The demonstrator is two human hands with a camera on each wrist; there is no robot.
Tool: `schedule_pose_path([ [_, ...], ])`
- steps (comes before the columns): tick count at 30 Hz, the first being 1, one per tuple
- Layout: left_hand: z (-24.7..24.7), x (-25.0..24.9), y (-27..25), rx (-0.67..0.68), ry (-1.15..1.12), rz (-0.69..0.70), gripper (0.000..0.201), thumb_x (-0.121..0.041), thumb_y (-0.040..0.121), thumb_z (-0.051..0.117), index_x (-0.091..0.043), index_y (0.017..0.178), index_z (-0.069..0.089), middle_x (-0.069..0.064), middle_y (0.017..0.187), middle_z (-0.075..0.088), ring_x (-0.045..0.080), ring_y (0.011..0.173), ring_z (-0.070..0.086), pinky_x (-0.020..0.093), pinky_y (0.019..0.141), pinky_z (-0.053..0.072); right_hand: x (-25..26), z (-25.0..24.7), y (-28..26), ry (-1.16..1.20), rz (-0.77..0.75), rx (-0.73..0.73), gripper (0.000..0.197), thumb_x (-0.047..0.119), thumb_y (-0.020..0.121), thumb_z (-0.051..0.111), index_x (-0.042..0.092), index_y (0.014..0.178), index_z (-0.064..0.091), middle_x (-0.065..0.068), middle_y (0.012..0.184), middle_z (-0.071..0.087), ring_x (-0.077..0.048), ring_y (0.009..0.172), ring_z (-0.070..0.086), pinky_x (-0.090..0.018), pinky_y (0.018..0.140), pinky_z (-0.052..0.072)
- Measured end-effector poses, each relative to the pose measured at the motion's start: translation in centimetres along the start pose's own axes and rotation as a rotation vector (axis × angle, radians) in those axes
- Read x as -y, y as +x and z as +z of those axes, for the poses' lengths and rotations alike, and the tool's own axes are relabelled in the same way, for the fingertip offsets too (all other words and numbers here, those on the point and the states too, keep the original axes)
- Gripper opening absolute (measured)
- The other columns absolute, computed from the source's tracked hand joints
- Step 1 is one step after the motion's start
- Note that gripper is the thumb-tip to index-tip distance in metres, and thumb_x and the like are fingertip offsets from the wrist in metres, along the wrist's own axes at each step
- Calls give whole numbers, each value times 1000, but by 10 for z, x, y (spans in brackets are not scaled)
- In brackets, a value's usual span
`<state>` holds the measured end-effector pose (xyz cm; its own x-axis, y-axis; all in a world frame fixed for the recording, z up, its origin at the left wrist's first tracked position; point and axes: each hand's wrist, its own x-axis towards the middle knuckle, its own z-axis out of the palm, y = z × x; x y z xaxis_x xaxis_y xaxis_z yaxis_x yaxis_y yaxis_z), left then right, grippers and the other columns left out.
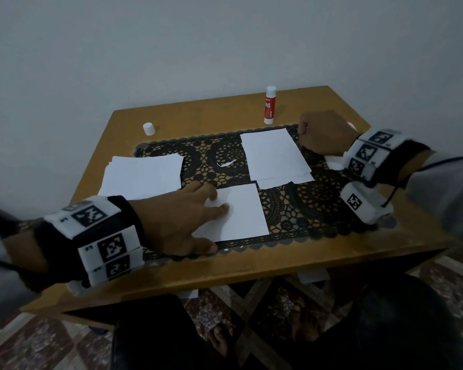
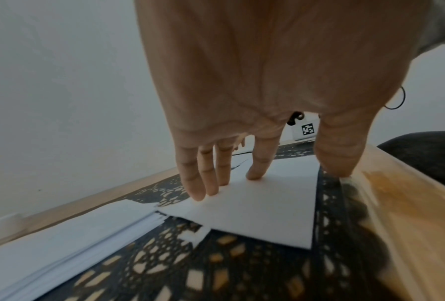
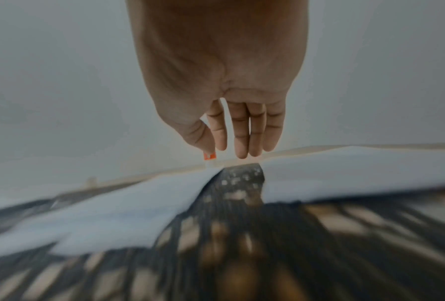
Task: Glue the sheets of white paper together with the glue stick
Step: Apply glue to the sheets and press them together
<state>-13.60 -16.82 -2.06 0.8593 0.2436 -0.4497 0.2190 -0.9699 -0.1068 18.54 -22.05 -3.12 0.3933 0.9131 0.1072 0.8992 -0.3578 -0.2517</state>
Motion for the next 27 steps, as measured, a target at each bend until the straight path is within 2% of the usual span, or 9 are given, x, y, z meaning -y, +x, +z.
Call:
schedule_pose_path([
  [2,-3,-1,1,-35,10,14,71,-62,91,36,-30,151,14,1,145,21,19,130,24,31,109,29,5,-7,14,6,2,-59,7,10,87,55,5,88,60,-10,97,63,-28,93,58,-36,84,47],
  [4,-7,0,2,-74,7,31,63,-57,93,35,-31,149,22,1,141,29,18,125,31,31,106,32,12,-11,31,30,37,-134,11,11,86,51,5,79,56,-15,87,63,-30,82,59,-33,73,47],
  [6,-8,2,2,-98,-3,49,59,-56,94,35,-32,147,27,0,138,32,16,121,35,29,104,34,19,-13,47,158,148,-136,8,13,85,56,5,84,59,-13,81,62,-26,73,56,-30,66,48],
  [9,-7,3,2,-111,-6,56,58,-54,94,35,-33,148,26,-1,138,31,16,122,33,26,103,31,27,-7,70,399,271,-30,22,23,81,73,7,93,65,-13,84,67,-24,73,61,-39,78,56],
  [14,-5,3,0,-76,14,51,68,-60,88,22,-30,149,19,3,139,29,21,122,32,34,103,37,31,7,95,341,262,57,36,37,78,71,5,93,64,-11,85,67,-24,75,60,-39,81,52],
  [18,-5,-4,-2,-15,56,24,70,-61,93,28,-26,151,9,7,147,20,24,128,26,40,107,35,30,13,99,292,189,40,15,27,86,66,13,87,60,2,73,61,-17,72,55,-27,66,43],
  [20,-4,-11,-6,9,48,9,73,-62,93,28,-26,151,4,7,151,15,27,131,23,42,108,34,33,13,98,213,171,5,16,26,85,66,12,83,59,-1,78,62,-19,75,56,-28,68,41],
  [23,2,-21,-14,34,11,-6,76,-61,93,28,-22,151,-3,13,157,1,30,138,16,45,110,32,42,7,89,142,94,-3,22,23,80,63,13,65,49,-6,72,60,-22,65,54,-29,57,38],
  [27,14,-33,-19,35,-47,-47,82,-62,93,26,-14,151,-7,16,157,-12,36,145,-3,50,115,23,66,4,52,12,-226,43,15,22,89,59,8,87,54,-7,78,57,-25,70,53,-28,61,35],
])
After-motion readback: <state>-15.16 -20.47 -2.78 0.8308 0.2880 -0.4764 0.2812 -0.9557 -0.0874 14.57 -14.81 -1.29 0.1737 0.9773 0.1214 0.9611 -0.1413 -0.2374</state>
